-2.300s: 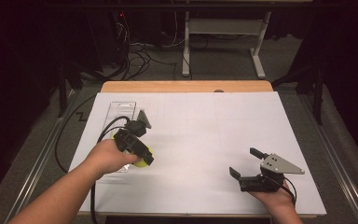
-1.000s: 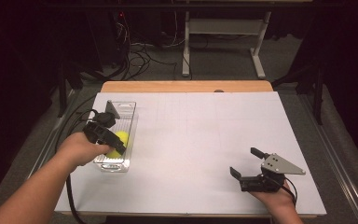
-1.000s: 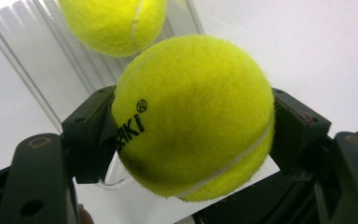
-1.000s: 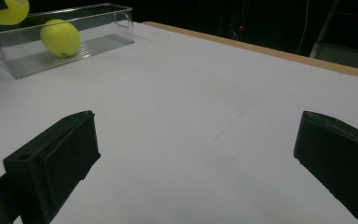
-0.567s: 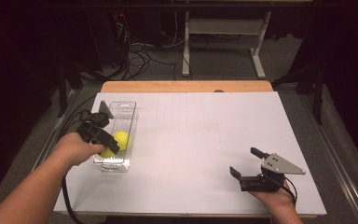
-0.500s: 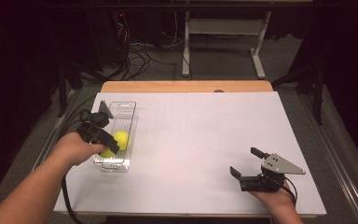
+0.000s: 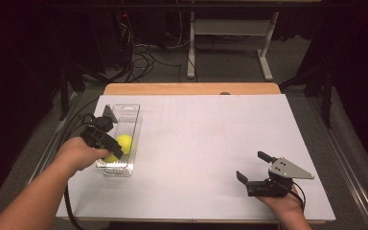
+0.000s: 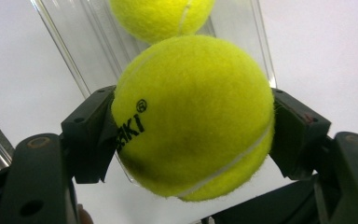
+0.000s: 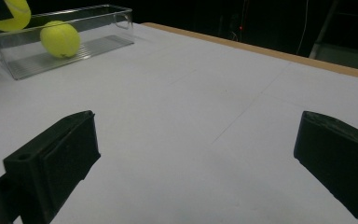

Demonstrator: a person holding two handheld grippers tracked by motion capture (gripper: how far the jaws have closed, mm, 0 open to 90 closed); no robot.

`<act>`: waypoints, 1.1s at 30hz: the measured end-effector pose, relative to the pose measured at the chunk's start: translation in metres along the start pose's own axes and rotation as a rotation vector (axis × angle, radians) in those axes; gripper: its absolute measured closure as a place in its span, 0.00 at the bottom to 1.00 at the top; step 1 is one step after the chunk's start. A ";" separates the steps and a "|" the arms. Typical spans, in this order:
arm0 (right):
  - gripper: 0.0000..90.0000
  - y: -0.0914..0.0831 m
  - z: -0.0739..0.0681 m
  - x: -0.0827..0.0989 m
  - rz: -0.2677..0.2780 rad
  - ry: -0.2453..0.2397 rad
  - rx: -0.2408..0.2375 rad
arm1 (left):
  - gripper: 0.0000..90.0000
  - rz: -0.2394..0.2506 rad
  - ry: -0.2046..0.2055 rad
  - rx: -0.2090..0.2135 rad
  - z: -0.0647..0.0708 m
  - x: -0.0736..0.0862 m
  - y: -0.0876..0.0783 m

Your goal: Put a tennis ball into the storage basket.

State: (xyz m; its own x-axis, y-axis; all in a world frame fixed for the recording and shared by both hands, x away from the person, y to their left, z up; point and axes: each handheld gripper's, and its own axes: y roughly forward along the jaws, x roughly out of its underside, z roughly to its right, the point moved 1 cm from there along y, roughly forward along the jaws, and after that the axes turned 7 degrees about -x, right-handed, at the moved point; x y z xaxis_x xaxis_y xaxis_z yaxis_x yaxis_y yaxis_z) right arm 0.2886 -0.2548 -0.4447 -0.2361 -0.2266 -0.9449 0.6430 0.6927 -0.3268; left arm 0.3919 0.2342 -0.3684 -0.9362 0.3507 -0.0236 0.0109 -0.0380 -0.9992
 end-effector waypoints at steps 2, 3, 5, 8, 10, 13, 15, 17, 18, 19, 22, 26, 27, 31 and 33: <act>0.00 0.000 0.000 0.000 -0.001 0.000 0.001 | 0.30 0.002 -0.003 -0.001 0.000 -0.001 0.001; 0.00 0.000 0.000 0.000 -0.001 0.000 0.001 | 0.30 0.002 -0.003 -0.001 0.000 -0.001 0.001; 0.00 0.001 -0.001 0.000 -0.002 0.000 0.002 | 0.30 -0.001 -0.001 0.004 0.001 -0.001 0.004; 0.00 0.001 -0.001 0.000 -0.002 -0.001 0.001 | 0.30 -0.009 0.006 -0.001 0.002 -0.002 0.005; 0.00 0.001 -0.001 0.000 -0.001 -0.001 0.000 | 0.30 -0.014 0.007 -0.007 0.004 -0.003 0.008; 0.00 0.001 -0.001 0.000 -0.001 -0.001 0.000 | 0.30 -0.010 0.008 -0.014 0.004 -0.004 0.011; 0.00 0.001 -0.001 0.000 -0.002 -0.003 0.000 | 0.30 -0.020 0.008 -0.015 0.005 -0.005 0.016; 0.00 0.001 -0.001 0.000 -0.002 -0.003 -0.001 | 0.30 -0.027 0.011 -0.013 0.006 -0.005 0.019; 0.00 0.001 -0.001 0.000 -0.002 -0.003 0.000 | 0.30 -0.025 0.012 -0.013 0.006 -0.005 0.019; 0.00 0.001 -0.001 0.000 -0.002 -0.003 0.000 | 0.30 -0.025 0.012 -0.013 0.006 -0.005 0.019; 0.00 0.001 -0.001 0.000 -0.003 -0.004 0.000 | 0.30 -0.012 0.002 -0.008 0.004 -0.005 0.016; 0.00 0.001 -0.001 0.000 -0.002 -0.005 -0.001 | 0.30 -0.011 0.001 -0.007 0.004 -0.004 0.015; 0.00 0.001 -0.001 0.000 -0.001 -0.004 0.000 | 0.29 -0.003 0.006 0.003 0.005 -0.004 0.014; 0.00 0.001 -0.001 0.000 -0.001 -0.007 -0.002 | 0.25 0.019 0.006 0.015 0.004 -0.003 0.009; 0.00 0.001 -0.002 -0.001 0.001 -0.008 -0.001 | 0.12 0.035 0.005 0.047 0.004 -0.003 0.005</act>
State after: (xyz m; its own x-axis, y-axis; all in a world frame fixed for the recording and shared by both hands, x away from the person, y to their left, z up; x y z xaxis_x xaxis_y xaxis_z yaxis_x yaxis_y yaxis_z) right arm 0.2880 -0.2530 -0.4443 -0.2299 -0.2315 -0.9453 0.6422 0.6937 -0.3261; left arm 0.3939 0.2293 -0.3733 -0.9338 0.3530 -0.0583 0.0265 -0.0941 -0.9952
